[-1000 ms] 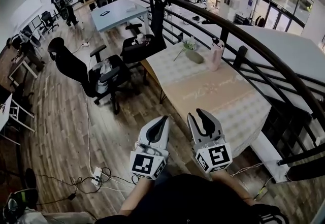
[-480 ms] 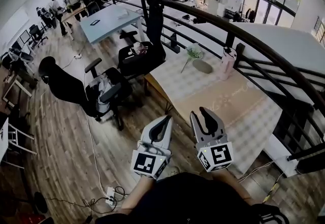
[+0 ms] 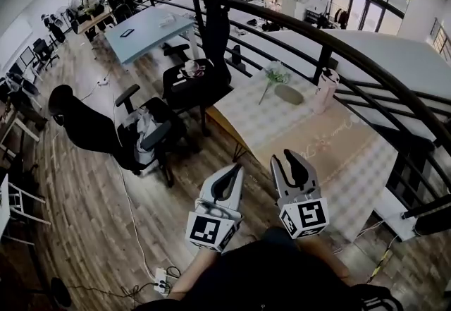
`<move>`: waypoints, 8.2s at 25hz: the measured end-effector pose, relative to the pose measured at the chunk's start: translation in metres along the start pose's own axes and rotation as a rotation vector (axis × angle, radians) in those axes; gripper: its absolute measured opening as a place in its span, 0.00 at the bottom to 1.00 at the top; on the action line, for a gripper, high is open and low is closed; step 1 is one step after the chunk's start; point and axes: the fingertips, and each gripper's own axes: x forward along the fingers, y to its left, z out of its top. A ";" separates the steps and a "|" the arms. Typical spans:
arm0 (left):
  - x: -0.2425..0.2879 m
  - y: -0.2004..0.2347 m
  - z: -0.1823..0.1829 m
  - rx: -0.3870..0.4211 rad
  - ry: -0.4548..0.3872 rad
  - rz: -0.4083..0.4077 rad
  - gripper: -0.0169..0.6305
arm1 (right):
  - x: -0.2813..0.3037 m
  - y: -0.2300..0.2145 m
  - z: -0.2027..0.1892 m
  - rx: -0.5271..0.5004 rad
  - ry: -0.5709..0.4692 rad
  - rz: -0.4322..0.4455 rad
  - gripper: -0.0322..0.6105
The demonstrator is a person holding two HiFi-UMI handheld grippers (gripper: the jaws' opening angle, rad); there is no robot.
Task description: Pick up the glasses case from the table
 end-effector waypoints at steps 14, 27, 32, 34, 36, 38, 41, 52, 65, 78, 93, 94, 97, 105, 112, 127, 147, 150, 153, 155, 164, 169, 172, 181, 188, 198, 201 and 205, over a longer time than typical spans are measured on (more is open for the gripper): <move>0.023 0.056 -0.021 -0.065 0.023 0.045 0.04 | 0.064 -0.013 -0.022 -0.011 0.043 0.005 0.19; 0.158 0.147 -0.016 -0.009 -0.011 -0.039 0.04 | 0.207 -0.091 -0.041 -0.012 0.049 -0.045 0.19; 0.203 0.171 -0.033 -0.013 0.018 -0.061 0.04 | 0.247 -0.125 -0.063 0.010 0.065 -0.065 0.20; 0.218 0.177 -0.036 -0.007 0.031 -0.075 0.04 | 0.259 -0.136 -0.067 0.010 0.070 -0.068 0.21; 0.230 0.181 -0.037 0.000 0.039 -0.085 0.04 | 0.269 -0.146 -0.068 0.004 0.070 -0.073 0.21; 0.242 0.186 -0.034 0.010 0.026 -0.099 0.04 | 0.277 -0.154 -0.070 0.009 0.067 -0.087 0.21; 0.258 0.193 -0.030 0.021 -0.006 -0.132 0.04 | 0.284 -0.162 -0.074 0.021 0.069 -0.116 0.21; 0.331 0.201 -0.053 -0.018 0.058 -0.360 0.04 | 0.305 -0.202 -0.087 -0.047 0.126 -0.281 0.23; 0.399 0.221 -0.078 -0.071 0.083 -0.691 0.04 | 0.337 -0.220 -0.090 -0.126 0.182 -0.526 0.26; 0.423 0.228 -0.098 -0.126 0.074 -0.853 0.04 | 0.331 -0.216 -0.101 -0.146 0.299 -0.683 0.35; 0.446 0.233 -0.155 -0.110 0.131 -0.837 0.04 | 0.351 -0.239 -0.170 -0.191 0.466 -0.564 0.44; 0.446 0.232 -0.163 -0.105 0.154 -0.836 0.04 | 0.349 -0.242 -0.177 -0.187 0.482 -0.560 0.45; 0.450 0.232 -0.181 -0.065 0.225 -0.821 0.04 | 0.344 -0.251 -0.200 -0.155 0.512 -0.545 0.45; 0.454 0.213 -0.202 -0.070 0.287 -0.826 0.04 | 0.336 -0.279 -0.230 -0.156 0.573 -0.464 0.45; 0.462 0.197 -0.218 -0.051 0.340 -0.803 0.04 | 0.336 -0.300 -0.255 -0.178 0.635 -0.347 0.46; 0.482 0.191 -0.248 -0.023 0.408 -0.733 0.04 | 0.339 -0.339 -0.310 -0.159 0.747 -0.203 0.49; 0.480 0.178 -0.272 -0.019 0.465 -0.706 0.04 | 0.344 -0.352 -0.374 -0.334 0.991 0.022 0.57; 0.479 0.178 -0.274 -0.020 0.472 -0.702 0.04 | 0.345 -0.352 -0.381 -0.355 1.021 0.055 0.58; 0.478 0.178 -0.276 -0.023 0.478 -0.697 0.04 | 0.347 -0.352 -0.384 -0.361 1.032 0.069 0.59; 0.479 0.179 -0.276 -0.022 0.480 -0.694 0.04 | 0.348 -0.351 -0.388 -0.360 1.044 0.086 0.60; 0.475 0.178 -0.278 -0.010 0.493 -0.694 0.04 | 0.355 -0.354 -0.399 -0.349 1.112 0.171 0.61; 0.471 0.178 -0.280 -0.014 0.502 -0.690 0.04 | 0.354 -0.353 -0.407 -0.331 1.140 0.209 0.62; 0.471 0.178 -0.281 -0.017 0.507 -0.688 0.04 | 0.354 -0.354 -0.411 -0.325 1.159 0.234 0.62; 0.468 0.180 -0.282 -0.021 0.513 -0.681 0.04 | 0.354 -0.353 -0.424 -0.306 1.231 0.323 0.64; 0.465 0.183 -0.281 -0.024 0.516 -0.677 0.04 | 0.357 -0.353 -0.426 -0.303 1.253 0.365 0.64; 0.455 0.191 -0.273 -0.009 0.490 -0.679 0.04 | 0.358 -0.346 -0.414 -0.383 1.246 0.306 0.64; 0.452 0.194 -0.269 0.004 0.462 -0.690 0.04 | 0.355 -0.343 -0.405 -0.390 1.239 0.264 0.64; 0.443 0.197 -0.261 0.005 0.444 -0.692 0.04 | 0.352 -0.338 -0.386 -0.386 1.212 0.186 0.64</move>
